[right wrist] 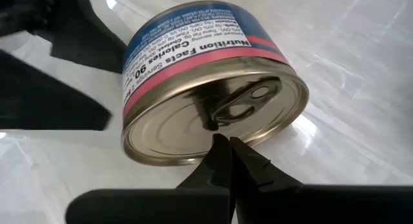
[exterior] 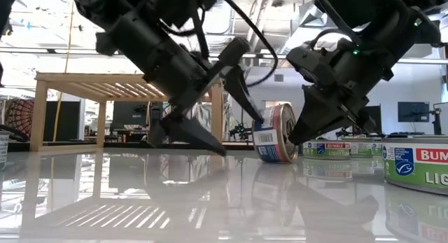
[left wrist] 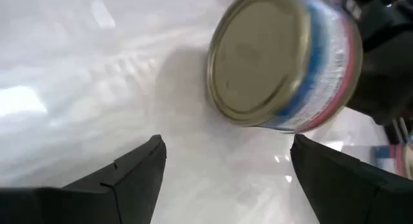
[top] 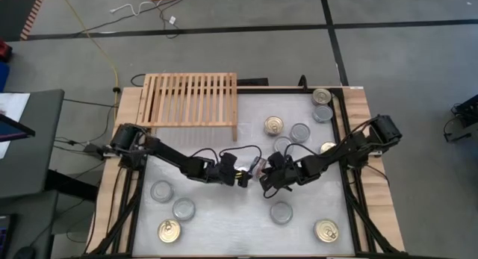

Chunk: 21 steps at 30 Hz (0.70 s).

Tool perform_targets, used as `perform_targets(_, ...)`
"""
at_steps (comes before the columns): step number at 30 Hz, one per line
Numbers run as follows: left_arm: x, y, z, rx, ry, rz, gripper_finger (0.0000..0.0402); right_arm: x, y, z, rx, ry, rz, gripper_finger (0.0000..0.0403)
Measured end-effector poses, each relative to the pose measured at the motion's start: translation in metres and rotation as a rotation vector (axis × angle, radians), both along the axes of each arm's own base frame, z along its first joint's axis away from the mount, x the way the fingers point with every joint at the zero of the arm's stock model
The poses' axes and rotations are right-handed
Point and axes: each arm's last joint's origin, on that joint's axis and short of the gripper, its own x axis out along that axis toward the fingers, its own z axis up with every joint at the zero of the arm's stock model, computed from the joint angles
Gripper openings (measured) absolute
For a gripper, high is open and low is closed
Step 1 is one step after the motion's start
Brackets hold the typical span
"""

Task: Stack canned seafood by type on shelf
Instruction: Put the blue tuna can on the shelf

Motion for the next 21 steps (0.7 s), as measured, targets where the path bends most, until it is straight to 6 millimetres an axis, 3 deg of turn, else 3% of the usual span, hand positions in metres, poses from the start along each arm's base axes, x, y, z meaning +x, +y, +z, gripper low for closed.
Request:
perform_targets(9, 0.007, -0.011, 0.012, 0.204, -0.073, -0.145, 0.0318, 0.000, 0.000, 0.000, 0.003, -0.004, 0.000, 0.0022)
perform_targets(21, 0.022, -0.012, 0.032, 0.375, 0.013, -0.106, 0.0318, 0.001, 0.000, 0.001, 0.005, -0.007, 0.001, 0.0022)
